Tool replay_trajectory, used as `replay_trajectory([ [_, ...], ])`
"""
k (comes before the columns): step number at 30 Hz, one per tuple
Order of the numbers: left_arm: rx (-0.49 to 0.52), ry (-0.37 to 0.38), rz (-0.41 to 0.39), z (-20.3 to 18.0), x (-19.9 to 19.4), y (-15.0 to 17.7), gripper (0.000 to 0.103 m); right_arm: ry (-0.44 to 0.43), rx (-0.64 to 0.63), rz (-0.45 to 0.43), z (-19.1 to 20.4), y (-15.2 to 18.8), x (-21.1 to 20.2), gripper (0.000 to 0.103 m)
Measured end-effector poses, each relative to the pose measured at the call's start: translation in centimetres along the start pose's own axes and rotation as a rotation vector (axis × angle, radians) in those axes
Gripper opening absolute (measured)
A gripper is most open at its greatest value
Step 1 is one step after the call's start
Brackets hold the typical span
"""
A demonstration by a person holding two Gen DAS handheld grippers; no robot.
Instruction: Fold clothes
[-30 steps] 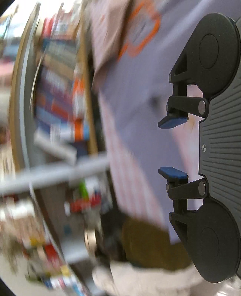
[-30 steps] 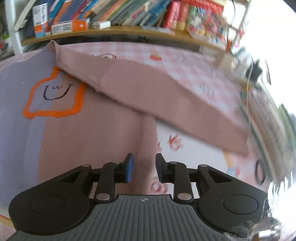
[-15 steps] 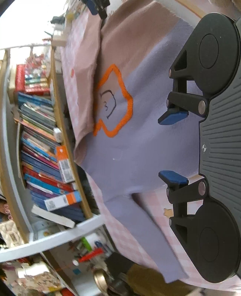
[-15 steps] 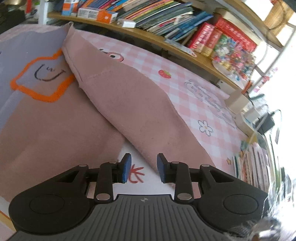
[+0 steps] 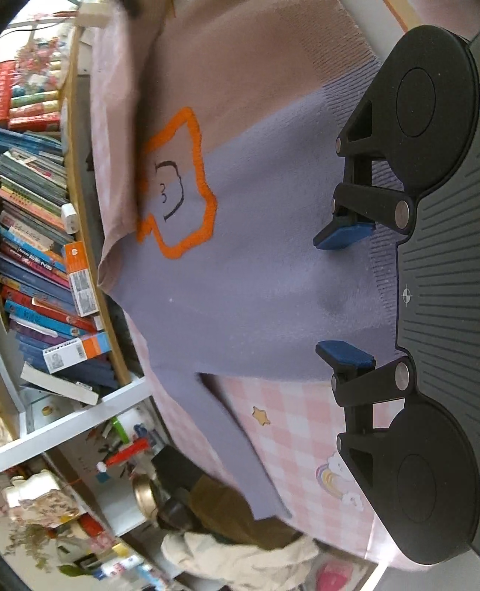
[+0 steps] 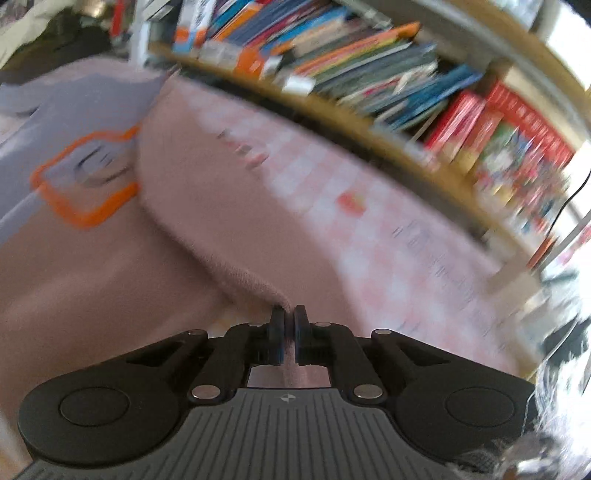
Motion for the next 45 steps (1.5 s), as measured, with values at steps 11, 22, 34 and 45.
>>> replay_trajectory([
  [11,0.021,-0.043,0.029,-0.6,0.0,-0.1,0.056,0.224,0.029,0.080,-10.1,-7.2,9.6,0.008],
  [22,-0.014,-0.045,0.005,1.0,-0.9,-0.3,0.056,0.081,0.254,0.047,-9.4,-6.0,7.8,0.029],
  [34,-0.170,-0.028,-0.009,6.2,0.6,-0.4,0.056,-0.318,0.419,0.107,5.6,3.3,-2.3,0.042],
  [45,-0.187,0.141,0.015,5.6,2.8,0.2,0.032,-0.209,0.393,0.120,9.8,5.5,-4.5,0.012],
])
Point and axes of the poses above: each gripper's, at about its wrist camera, not at the fingertips, and x roughly the way its jaws point, z to its left, y to its underside, the point moved 9 cm from there along x, roughly the way its jaws point, and after that the axes turned 9 degrees about z, right-handed, at the moved point
